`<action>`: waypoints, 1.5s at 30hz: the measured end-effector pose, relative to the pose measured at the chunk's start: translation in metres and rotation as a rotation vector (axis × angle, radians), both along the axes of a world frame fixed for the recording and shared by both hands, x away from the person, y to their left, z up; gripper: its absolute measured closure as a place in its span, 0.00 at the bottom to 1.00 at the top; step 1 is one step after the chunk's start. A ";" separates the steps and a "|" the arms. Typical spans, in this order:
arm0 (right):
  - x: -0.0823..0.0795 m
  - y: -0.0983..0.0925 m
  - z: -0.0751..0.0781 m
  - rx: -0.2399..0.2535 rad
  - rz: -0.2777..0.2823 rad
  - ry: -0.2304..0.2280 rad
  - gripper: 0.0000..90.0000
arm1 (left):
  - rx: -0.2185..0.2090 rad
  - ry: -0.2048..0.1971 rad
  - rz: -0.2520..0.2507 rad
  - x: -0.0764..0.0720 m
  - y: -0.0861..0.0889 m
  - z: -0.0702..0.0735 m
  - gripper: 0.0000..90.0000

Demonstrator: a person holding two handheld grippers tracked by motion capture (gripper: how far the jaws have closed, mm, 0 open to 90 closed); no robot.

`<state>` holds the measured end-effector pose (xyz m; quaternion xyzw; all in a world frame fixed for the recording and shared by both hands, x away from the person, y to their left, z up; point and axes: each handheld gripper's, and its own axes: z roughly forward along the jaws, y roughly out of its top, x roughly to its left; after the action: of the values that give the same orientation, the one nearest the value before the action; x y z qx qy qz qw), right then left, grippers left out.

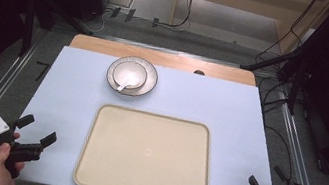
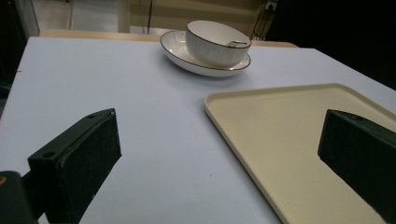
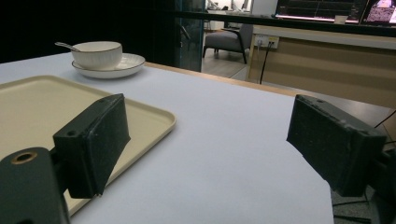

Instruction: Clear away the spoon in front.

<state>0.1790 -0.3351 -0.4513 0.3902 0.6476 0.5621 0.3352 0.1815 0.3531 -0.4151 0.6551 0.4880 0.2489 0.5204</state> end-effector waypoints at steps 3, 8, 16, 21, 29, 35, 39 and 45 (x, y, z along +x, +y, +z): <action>0.000 0.001 -0.001 -0.005 0.010 0.003 0.14 | -0.006 -0.004 -0.006 0.001 -0.003 0.002 0.00; -0.001 0.002 0.000 -0.001 0.016 0.003 0.14 | -0.039 0.007 -0.012 0.005 -0.009 0.005 0.00; -0.002 0.001 -0.001 0.002 0.012 0.006 0.14 | -0.027 0.022 -0.042 0.020 -0.023 0.012 0.00; -0.001 0.001 -0.001 0.000 0.018 0.007 0.14 | -0.007 0.022 -0.070 0.029 -0.034 0.017 0.00; -0.001 0.002 -0.001 0.002 0.022 0.005 0.14 | -0.010 0.037 -0.084 0.050 -0.050 0.022 0.00; -0.002 0.002 -0.001 0.003 0.021 0.009 0.14 | -0.003 0.037 -0.098 0.068 -0.061 0.028 0.00; -0.002 0.000 -0.001 0.008 0.019 0.007 0.14 | 0.004 0.039 -0.108 0.078 -0.067 0.031 0.00; -0.002 0.000 -0.001 0.009 0.018 0.006 0.14 | 0.013 0.055 -0.125 0.092 -0.076 0.031 0.00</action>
<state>0.1773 -0.3350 -0.4523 0.3874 0.6498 0.5667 0.3264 0.2737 0.2770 -0.3842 0.6943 0.4589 0.2010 0.5168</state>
